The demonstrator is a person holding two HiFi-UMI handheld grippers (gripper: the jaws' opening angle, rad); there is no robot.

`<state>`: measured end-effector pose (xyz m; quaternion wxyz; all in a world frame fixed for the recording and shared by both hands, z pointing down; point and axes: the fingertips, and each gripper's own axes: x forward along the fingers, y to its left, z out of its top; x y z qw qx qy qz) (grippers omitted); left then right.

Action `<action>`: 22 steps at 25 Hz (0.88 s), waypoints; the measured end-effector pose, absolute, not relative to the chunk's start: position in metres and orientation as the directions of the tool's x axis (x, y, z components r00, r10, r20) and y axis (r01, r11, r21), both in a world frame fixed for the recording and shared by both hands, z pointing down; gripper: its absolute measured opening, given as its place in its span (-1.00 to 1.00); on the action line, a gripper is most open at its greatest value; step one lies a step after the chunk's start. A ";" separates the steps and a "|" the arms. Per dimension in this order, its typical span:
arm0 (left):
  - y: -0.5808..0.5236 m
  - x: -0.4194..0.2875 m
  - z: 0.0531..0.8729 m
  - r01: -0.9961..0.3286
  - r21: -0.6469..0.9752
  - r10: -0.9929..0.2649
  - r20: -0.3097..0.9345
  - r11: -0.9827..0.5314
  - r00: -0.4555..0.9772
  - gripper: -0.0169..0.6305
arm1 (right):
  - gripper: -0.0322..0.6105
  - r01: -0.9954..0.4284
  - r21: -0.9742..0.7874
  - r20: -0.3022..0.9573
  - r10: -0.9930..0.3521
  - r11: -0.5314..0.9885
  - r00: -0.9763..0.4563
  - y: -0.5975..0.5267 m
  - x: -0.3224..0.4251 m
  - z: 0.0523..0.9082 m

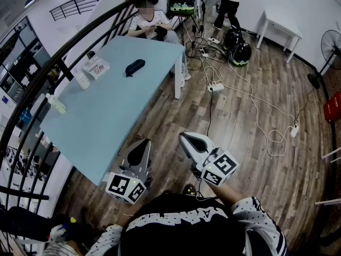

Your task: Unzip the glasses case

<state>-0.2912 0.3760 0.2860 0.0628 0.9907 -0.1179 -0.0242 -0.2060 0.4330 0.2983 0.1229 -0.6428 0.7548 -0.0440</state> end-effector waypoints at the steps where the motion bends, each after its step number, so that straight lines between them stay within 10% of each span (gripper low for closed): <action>1: 0.377 -0.293 0.289 -0.232 0.144 -0.238 -0.027 -0.962 0.971 -0.95 | -0.92 -0.958 -0.231 -0.126 -0.982 0.168 -0.142 0.435 -0.207 0.300; 22: 0.403 -0.238 0.298 -0.210 0.143 -0.213 -0.008 -0.967 0.977 -0.95 | -0.92 -0.933 -0.305 -0.186 -0.973 0.189 -0.136 0.473 -0.159 0.304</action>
